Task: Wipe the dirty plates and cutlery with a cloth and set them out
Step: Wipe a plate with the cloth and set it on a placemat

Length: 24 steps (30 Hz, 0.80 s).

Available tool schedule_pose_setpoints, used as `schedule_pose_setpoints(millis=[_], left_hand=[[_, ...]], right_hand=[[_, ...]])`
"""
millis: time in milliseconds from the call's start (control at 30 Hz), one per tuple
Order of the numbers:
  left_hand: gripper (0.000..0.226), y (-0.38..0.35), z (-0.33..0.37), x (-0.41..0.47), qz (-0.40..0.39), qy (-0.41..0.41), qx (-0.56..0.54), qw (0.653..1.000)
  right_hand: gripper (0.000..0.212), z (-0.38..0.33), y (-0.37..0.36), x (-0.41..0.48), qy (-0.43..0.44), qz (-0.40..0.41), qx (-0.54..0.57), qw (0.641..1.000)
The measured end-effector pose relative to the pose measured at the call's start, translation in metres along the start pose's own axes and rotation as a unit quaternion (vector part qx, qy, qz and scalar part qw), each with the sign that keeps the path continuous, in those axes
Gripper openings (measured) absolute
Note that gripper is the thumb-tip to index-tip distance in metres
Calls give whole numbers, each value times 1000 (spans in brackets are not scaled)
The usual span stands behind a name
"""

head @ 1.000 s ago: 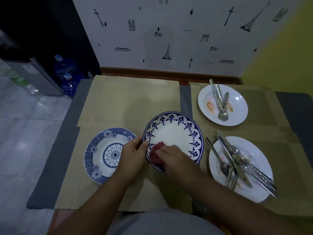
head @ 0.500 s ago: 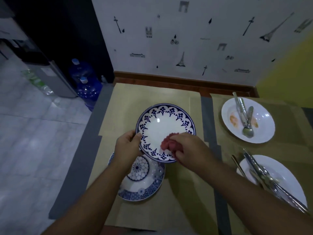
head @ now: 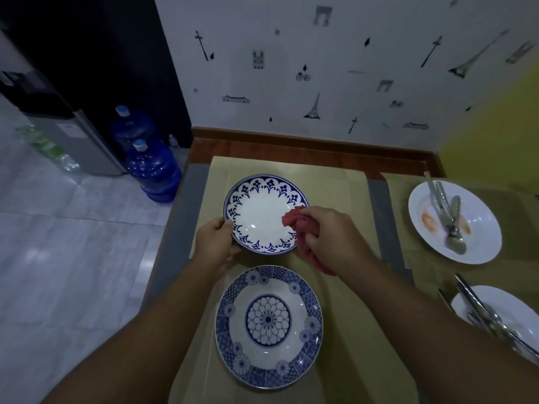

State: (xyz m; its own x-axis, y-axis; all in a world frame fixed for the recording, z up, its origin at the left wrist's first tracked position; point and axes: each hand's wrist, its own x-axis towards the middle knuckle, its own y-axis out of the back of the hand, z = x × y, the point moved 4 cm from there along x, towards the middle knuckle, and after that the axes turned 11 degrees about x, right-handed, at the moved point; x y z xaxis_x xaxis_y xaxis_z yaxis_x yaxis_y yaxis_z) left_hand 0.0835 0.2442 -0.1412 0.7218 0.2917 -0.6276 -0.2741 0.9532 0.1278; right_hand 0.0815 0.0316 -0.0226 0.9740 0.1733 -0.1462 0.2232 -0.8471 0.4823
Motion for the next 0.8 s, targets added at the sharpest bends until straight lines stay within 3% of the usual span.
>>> schedule_pose_setpoints(millis=[200, 333, 500, 800], left_hand=[[29, 3, -8, 20, -37, 67, -36, 996], [34, 8, -3, 19, -99, 112, -105, 983], [69, 20, 13, 12, -179, 172, -208, 946], [86, 29, 29, -25, -130, 123, -190, 965]], right_hand=[[41, 11, -16, 14, -28, -2, 34, 999], [48, 13, -20, 19, -22, 3, 35, 999], [46, 14, -18, 16, -31, 6, 29, 999], [41, 14, 2, -13, -14, 8, 12, 1000]])
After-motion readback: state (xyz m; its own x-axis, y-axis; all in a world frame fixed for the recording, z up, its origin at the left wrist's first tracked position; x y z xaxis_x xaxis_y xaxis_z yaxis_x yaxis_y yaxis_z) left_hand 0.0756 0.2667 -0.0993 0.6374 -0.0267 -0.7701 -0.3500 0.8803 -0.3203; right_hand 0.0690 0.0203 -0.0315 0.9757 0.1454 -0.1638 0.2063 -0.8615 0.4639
